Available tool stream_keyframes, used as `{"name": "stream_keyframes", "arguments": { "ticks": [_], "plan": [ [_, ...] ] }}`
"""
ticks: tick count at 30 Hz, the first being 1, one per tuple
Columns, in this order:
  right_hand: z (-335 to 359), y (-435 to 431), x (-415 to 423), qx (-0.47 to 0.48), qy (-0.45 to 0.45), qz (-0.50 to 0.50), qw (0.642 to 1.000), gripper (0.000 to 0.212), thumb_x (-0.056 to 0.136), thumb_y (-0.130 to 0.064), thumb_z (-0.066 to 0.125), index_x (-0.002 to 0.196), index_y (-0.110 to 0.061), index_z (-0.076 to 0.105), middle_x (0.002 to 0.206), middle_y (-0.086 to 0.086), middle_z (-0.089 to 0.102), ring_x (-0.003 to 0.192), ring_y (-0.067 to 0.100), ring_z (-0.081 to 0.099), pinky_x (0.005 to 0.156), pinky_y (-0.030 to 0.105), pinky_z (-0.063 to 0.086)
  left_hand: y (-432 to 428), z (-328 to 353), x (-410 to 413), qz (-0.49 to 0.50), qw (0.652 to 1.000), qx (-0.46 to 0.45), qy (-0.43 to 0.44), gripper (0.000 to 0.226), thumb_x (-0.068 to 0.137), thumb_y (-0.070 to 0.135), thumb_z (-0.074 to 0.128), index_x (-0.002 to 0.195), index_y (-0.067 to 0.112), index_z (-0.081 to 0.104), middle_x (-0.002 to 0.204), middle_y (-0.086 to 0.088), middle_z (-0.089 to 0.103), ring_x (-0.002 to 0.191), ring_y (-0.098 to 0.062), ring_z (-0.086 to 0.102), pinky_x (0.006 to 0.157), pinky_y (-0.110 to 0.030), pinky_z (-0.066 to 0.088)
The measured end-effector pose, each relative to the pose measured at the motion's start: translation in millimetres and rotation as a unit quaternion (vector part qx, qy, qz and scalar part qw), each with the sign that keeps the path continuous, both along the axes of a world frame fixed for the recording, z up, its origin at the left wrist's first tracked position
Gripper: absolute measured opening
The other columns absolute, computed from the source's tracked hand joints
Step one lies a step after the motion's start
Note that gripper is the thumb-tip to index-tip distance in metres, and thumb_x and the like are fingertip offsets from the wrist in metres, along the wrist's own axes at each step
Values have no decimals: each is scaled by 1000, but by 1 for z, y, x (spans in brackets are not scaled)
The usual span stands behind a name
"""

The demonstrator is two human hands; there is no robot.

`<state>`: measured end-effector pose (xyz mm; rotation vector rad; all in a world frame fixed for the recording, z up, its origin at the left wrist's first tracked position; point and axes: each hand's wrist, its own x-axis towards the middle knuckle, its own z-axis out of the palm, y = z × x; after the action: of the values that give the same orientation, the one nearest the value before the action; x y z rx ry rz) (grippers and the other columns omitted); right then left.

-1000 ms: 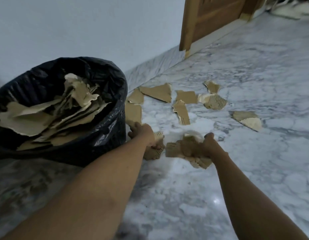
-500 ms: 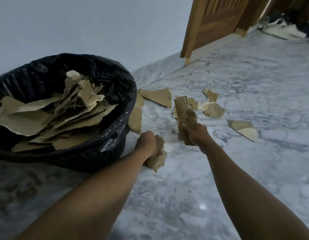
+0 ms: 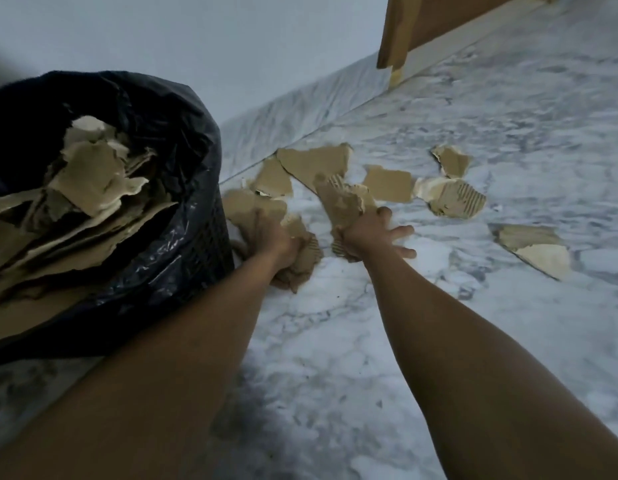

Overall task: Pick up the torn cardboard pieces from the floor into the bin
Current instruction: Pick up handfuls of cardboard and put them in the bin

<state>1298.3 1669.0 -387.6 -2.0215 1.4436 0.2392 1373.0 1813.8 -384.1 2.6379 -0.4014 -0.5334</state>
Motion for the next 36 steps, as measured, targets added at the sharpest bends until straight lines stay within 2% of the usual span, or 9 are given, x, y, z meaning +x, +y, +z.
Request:
{"name": "stream_keyframes", "arguments": {
  "ticks": [5, 10, 13, 16, 21, 25, 27, 32, 36],
  "plan": [
    [12, 14, -10, -30, -4, 28, 999, 44, 95, -18, 46, 139, -20, 45, 149, -1, 21, 145, 42, -2, 101, 80, 3, 9, 20, -25, -23, 996, 69, -55, 78, 78, 66, 65, 133, 13, 52, 141, -12, 48, 136, -38, 34, 111, -58, 27],
    [10, 40, -57, -134, -60, 58, 987, 43, 95, -36, 49, 130, -11, 50, 135, 8, 42, 134, 38, 31, 114, 63, 10, 26, 20, -58, -68, 995, 13, -72, 55, 72, 49, 78, 113, 15, 65, 114, -10, 64, 107, -32, 58, 74, -35, 51],
    [2, 45, -97, -145, -147, 70, 976, 51, 92, -48, 57, 110, -1, 58, 114, 19, 53, 111, 42, 48, 98, 48, 34, 34, 19, -86, -90, 995, -28, -31, 60, 69, 35, 86, 121, 15, 65, 125, -9, 60, 109, -30, 61, 82, -33, 53],
    [5, 56, -138, -104, -228, 15, 968, 51, 83, -52, 67, 93, -3, 56, 95, 18, 57, 95, 38, 53, 75, 43, 44, 44, 18, -110, -90, 995, -37, 9, 76, 68, 35, 87, 133, 14, 55, 142, -10, 33, 124, -31, 45, 104, -32, 43],
    [21, 84, -176, -19, -289, -104, 952, 56, 81, -44, 70, 123, -13, 48, 88, 5, 64, 86, 29, 64, 70, 39, 51, 54, 27, -129, -121, 991, 46, 22, 94, 64, 53, 85, 139, 13, 46, 143, -18, 22, 124, -37, 34, 102, -36, 39],
    [32, 77, -178, 13, -272, -96, 957, 39, 84, -41, 71, 92, -3, 66, 86, 13, 70, 83, 32, 67, 72, 47, 58, 51, 36, -129, -69, 994, 27, 75, 125, 74, 16, 82, 154, 16, -14, 142, -24, 19, 124, -40, 36, 97, -40, 43],
    [40, 74, -170, 41, -268, -99, 958, 41, 84, -45, 69, 94, -6, 67, 88, 13, 70, 81, 31, 68, 73, 49, 60, 50, 38, -127, -42, 995, 34, 87, 137, 73, 16, 83, 149, 15, -31, 145, -26, 27, 125, -41, 40, 100, -44, 44],
    [17, 54, -123, 65, -160, 8, 985, 70, 56, -77, 58, 100, -23, 64, 98, 6, 68, 97, 33, 63, 92, 62, 48, 54, 36, -126, -12, 990, 50, 131, 130, 61, 35, 92, 151, 4, 5, 144, -16, 43, 131, -37, 43, 106, -48, 40],
    [29, 65, -90, 8, -30, 113, 993, 45, 76, -48, 59, 111, -20, 57, 113, 8, 54, 113, 33, 48, 100, 58, 39, 55, 32, -127, 8, 988, 67, 141, 115, 55, 42, 93, 141, 8, 25, 140, -10, 46, 128, -32, 45, 104, -46, 43]
  ]
}}
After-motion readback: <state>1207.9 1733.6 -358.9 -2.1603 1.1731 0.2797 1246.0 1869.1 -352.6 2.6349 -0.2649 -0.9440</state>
